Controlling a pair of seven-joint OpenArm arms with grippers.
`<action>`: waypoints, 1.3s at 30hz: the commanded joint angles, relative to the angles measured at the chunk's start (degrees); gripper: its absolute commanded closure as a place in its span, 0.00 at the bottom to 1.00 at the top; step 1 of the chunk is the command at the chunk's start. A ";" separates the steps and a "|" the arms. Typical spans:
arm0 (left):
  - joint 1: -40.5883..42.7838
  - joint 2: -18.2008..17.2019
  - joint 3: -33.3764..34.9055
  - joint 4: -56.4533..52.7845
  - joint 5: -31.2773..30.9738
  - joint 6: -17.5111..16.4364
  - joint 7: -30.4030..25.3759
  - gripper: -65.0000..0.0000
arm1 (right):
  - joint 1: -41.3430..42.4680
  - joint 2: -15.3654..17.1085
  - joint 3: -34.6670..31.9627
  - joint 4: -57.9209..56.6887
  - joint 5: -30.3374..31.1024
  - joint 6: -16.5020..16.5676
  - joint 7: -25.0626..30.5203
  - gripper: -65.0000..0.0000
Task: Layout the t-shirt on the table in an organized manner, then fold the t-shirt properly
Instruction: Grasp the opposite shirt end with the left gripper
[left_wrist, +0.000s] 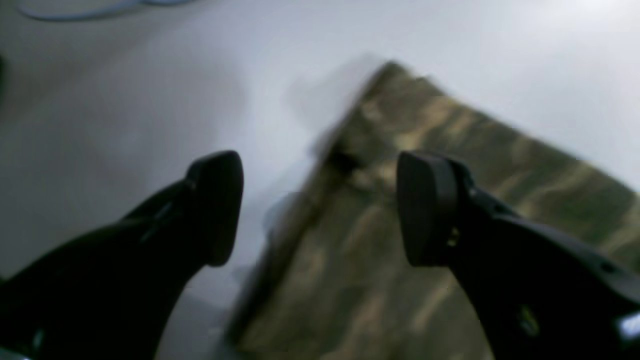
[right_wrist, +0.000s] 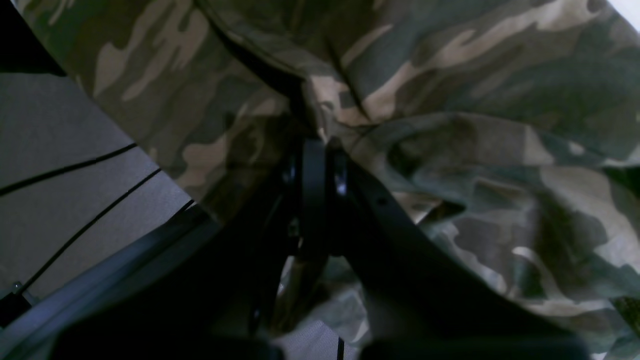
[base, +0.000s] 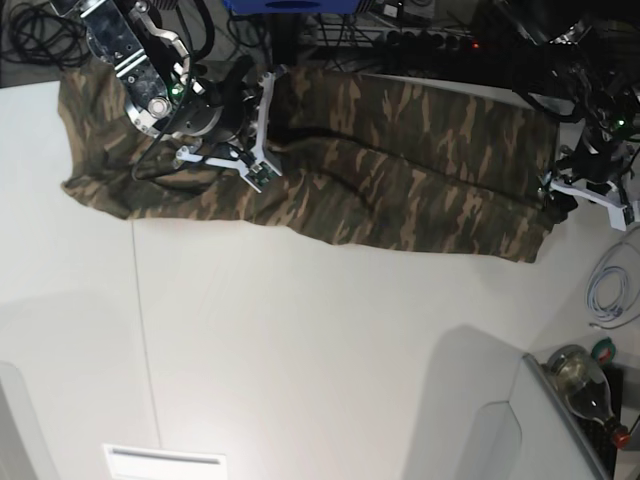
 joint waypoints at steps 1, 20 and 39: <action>-1.17 -0.41 -0.61 1.10 -0.47 0.19 -1.29 0.29 | 0.44 -0.08 0.10 1.04 0.47 0.05 0.91 1.00; -11.02 2.84 -5.36 -9.97 -3.64 7.66 -1.20 0.63 | 0.44 -0.08 0.10 1.04 0.56 0.05 0.91 1.00; -15.41 2.67 -4.48 -16.04 -3.29 13.81 -1.11 0.63 | 0.53 -0.08 0.10 0.95 0.56 0.05 0.91 1.00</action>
